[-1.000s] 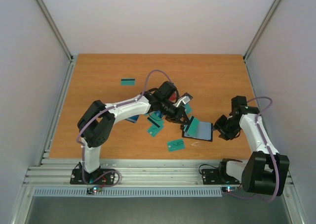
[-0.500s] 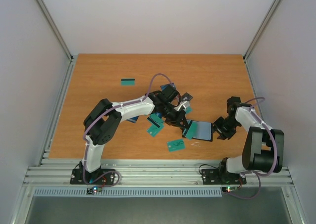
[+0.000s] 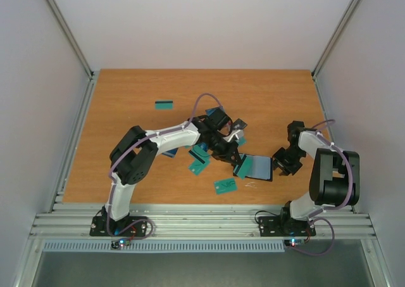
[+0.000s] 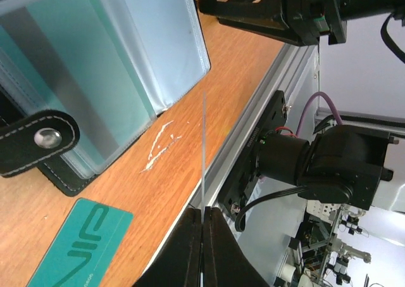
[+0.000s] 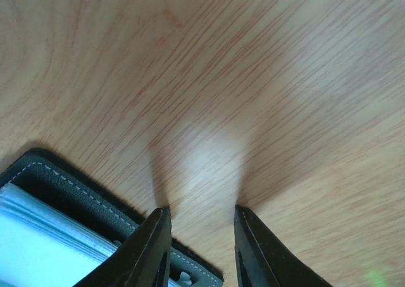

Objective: Put the credit cards into the card holder

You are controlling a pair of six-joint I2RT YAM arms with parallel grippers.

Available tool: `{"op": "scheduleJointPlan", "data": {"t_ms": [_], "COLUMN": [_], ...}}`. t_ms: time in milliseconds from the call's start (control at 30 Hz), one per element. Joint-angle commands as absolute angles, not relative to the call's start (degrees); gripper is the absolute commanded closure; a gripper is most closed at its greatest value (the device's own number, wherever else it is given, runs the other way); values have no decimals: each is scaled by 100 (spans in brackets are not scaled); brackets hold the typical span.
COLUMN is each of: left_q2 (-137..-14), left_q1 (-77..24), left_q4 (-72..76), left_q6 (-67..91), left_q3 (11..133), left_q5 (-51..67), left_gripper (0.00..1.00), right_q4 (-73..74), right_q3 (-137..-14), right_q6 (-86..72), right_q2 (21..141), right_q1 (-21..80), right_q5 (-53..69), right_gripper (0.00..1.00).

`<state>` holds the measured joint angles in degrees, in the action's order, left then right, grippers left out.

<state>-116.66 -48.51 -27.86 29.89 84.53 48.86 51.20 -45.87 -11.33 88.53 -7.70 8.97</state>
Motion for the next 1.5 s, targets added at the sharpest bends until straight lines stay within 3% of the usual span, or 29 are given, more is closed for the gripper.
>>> {"op": "scheduleJointPlan", "data": {"t_ms": [0,633,1067,1467], "left_q2": [-11922,-12436,-12772,-12940], "left_q1": [-4863,-4395,-4399,-4437], "left_q4": [-2916,-3225,-3158,-2934], "left_q6": [2854,2783,2584,2825], "left_q3": [8688,9045,9171,9301], "left_q5": [4838,4747,5000,5196], "left_gripper": [100,100,100,100], "right_q4": [4944,5183,5390,4891], "right_q3": [-4546,-4797,-4881,-4652], "right_q6": [-1011,-854,-583,-519], "right_q2": [9055,9056,8402,8928], "right_q1": [-583,-132,-185,-185], "right_q5": [1109,1526,1787,2328], "right_gripper": [70,72,64,69]}}
